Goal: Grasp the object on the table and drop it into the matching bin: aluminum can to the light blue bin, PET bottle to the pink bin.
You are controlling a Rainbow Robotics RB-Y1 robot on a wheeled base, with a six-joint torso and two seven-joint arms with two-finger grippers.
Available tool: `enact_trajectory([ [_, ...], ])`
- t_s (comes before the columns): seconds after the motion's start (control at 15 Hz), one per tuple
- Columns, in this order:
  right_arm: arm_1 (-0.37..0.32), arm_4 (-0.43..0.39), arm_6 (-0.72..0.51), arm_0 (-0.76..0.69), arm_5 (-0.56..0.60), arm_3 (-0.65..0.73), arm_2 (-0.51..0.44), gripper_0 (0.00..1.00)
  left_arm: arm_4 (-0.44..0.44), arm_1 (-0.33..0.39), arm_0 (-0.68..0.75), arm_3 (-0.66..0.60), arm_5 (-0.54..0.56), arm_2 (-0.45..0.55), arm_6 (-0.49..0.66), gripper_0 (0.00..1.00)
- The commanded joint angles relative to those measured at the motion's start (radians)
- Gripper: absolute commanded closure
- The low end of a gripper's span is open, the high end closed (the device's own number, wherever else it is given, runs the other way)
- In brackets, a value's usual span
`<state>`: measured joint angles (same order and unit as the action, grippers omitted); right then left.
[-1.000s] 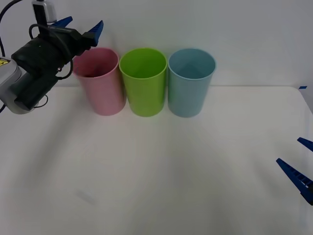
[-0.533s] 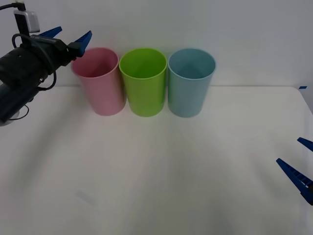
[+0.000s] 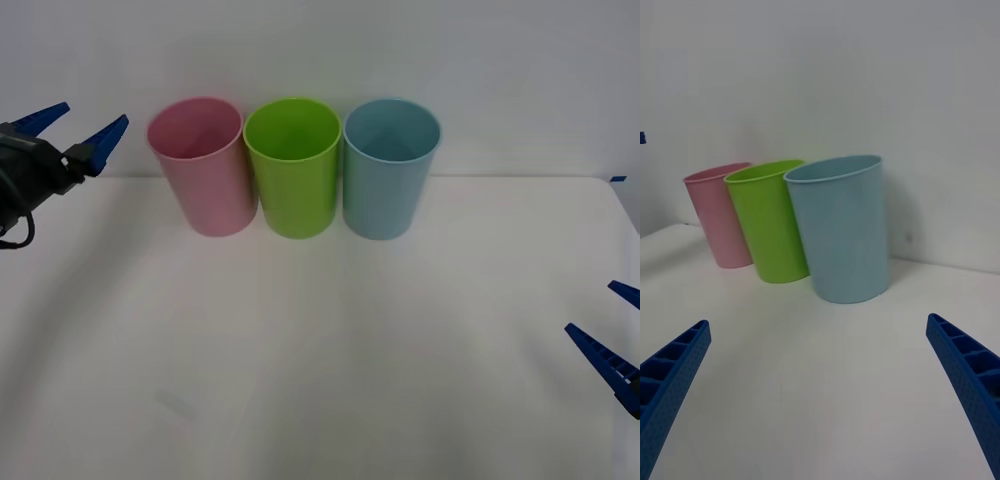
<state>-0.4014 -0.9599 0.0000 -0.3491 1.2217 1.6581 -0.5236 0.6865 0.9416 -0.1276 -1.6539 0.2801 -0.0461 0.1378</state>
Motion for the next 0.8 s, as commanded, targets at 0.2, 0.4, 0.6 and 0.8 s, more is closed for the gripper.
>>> enact_trajectory([
  [0.2, 0.0, 0.0, 0.0, 0.0, 0.0, 0.0, 0.0, 0.0, -0.008, -0.001, 0.214, -0.024, 0.139, 0.137, -0.098, 0.0],
  [0.4, 0.0, 0.0, 0.0, 0.0, 0.0, 0.0, 0.0, 0.0, -0.025, -0.001, 0.329, -0.024, 0.223, 0.193, -0.179, 0.0],
  [0.6, 0.0, 0.0, 0.0, 0.0, 0.0, 0.0, 0.0, 0.0, -0.033, -0.001, 0.424, -0.003, 0.324, 0.246, -0.251, 0.0],
  [0.8, 0.0, 0.0, 0.0, 0.0, 0.0, 0.0, 0.0, 0.0, -0.038, -0.001, 0.453, 0.109, 0.485, 0.267, -0.34, 0.0],
])
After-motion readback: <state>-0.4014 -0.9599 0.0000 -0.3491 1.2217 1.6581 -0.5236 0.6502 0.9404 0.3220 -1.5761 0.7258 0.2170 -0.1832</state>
